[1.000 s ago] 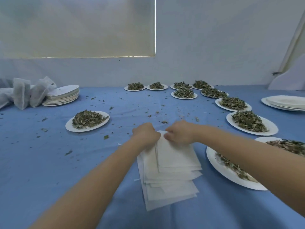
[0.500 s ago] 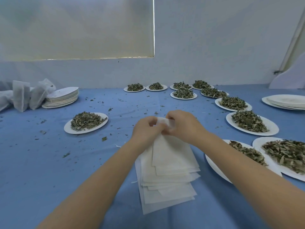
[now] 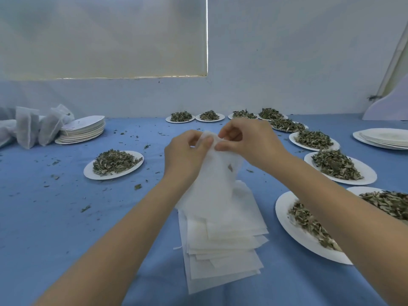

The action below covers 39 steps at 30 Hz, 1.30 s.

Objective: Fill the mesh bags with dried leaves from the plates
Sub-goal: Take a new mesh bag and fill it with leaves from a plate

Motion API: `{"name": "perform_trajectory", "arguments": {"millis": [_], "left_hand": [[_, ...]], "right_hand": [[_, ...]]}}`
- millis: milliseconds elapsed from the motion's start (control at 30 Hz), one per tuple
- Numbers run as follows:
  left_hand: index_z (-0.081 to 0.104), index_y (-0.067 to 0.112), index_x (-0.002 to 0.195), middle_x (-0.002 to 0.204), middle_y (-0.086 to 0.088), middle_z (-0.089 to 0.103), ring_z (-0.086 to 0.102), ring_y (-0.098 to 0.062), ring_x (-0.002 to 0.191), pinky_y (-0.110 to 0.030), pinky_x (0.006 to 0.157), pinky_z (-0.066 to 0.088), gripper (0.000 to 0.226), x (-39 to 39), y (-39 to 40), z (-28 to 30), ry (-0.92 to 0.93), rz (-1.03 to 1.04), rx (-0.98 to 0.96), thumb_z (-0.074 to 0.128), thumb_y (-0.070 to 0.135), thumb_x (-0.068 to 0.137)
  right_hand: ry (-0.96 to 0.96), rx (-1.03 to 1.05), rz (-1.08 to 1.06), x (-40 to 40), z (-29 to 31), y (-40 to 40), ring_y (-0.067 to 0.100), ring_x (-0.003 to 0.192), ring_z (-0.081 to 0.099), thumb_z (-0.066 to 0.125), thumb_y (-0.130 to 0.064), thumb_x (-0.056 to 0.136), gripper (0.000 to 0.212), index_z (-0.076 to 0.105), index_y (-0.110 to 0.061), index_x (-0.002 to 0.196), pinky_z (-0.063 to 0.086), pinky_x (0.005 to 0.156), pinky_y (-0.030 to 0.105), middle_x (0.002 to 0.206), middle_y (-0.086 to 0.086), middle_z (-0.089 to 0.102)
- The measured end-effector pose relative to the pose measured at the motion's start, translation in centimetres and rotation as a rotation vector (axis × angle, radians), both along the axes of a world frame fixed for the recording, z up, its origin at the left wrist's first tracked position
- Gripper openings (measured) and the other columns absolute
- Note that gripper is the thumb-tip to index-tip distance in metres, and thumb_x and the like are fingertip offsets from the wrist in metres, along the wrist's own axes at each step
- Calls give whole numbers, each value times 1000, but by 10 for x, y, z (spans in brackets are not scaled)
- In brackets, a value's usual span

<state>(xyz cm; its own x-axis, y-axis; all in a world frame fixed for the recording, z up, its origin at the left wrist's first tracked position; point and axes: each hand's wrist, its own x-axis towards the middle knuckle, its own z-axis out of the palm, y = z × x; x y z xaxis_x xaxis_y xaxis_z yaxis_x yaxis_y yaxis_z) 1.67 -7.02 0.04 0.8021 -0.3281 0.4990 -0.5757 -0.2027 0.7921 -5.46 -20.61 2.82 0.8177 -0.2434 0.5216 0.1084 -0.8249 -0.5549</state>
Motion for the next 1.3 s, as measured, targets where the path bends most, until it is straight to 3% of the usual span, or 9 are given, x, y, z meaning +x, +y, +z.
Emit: {"name": "perform_trajectory", "arguments": {"millis": [233, 367, 567, 700, 900, 1000, 1067, 1200, 1300], "left_hand": [[65, 23, 94, 83, 13, 58, 51, -8, 85, -18, 61, 30, 18, 33, 29, 16, -81, 143, 36, 52, 36, 93], [63, 26, 89, 80, 17, 58, 52, -6, 82, -6, 61, 33, 16, 55, 53, 25, -147, 151, 71, 51, 35, 93], [63, 30, 86, 81, 22, 61, 53, 6, 78, -6, 65, 35, 12, 81, 81, 35, -197, 139, 75, 53, 32, 92], [61, 37, 80, 80, 25, 63, 55, 8, 82, -3, 68, 36, 15, 94, 87, 36, -184, 76, 37, 56, 30, 91], [63, 39, 80, 75, 27, 64, 55, 13, 75, -3, 67, 38, 16, 110, 84, 35, -124, -30, 3, 60, 26, 90], [66, 34, 84, 79, 25, 66, 56, 13, 77, -2, 67, 37, 12, 114, 81, 37, -109, -61, -13, 60, 26, 90], [68, 28, 89, 86, 18, 68, 59, 9, 83, -5, 71, 41, 10, 116, 79, 39, -82, -78, -20, 59, 24, 91], [68, 28, 89, 90, 12, 70, 61, -5, 90, -21, 82, 44, 14, 116, 76, 38, -82, -71, 90, 55, 25, 92], [66, 28, 102, 103, 13, 67, 57, -7, 103, -21, 91, 40, 16, 117, 74, 34, -137, 16, 148, 53, 29, 93]], "right_hand": [[-49, 8, 80, 44, 6, 30, 6, 76, 58, 71, -25, 82, 7, 65, -21, 84, 39, 66, 9, 75, -6, 62], [-49, -163, 82, 74, 9, 49, 11, 95, 46, 65, -37, 85, 24, 71, -19, 101, 36, 83, 21, 98, -3, 49], [-26, -74, 221, 104, 22, 74, -8, 62, 53, 66, -34, 84, 14, 72, -23, 78, 36, 59, 6, 60, -22, 57], [52, 54, 333, 117, 21, 83, -3, 72, 62, 66, -32, 84, 12, 74, -22, 87, 46, 65, 10, 76, -13, 69], [139, 17, 305, 130, 20, 81, 4, 40, 34, 48, -34, 96, 44, 52, -16, 56, 26, 43, 15, 38, -11, 36], [161, 45, 354, 131, 20, 79, 8, 50, 43, 45, -38, 97, 44, 63, -2, 79, 33, 51, 24, 52, -6, 52], [179, 56, 379, 132, 18, 78, 14, 61, 48, 47, -37, 96, 41, 64, 0, 92, 35, 58, 31, 69, 12, 60], [262, 104, 403, 135, 17, 73, 7, 44, 23, 57, -31, 90, 43, 42, -6, 58, 19, 45, 19, 51, -6, 26], [335, 233, 424, 141, 15, 70, 13, 59, 40, 52, -34, 94, 43, 58, 7, 86, 33, 58, 26, 68, 4, 44]]}}
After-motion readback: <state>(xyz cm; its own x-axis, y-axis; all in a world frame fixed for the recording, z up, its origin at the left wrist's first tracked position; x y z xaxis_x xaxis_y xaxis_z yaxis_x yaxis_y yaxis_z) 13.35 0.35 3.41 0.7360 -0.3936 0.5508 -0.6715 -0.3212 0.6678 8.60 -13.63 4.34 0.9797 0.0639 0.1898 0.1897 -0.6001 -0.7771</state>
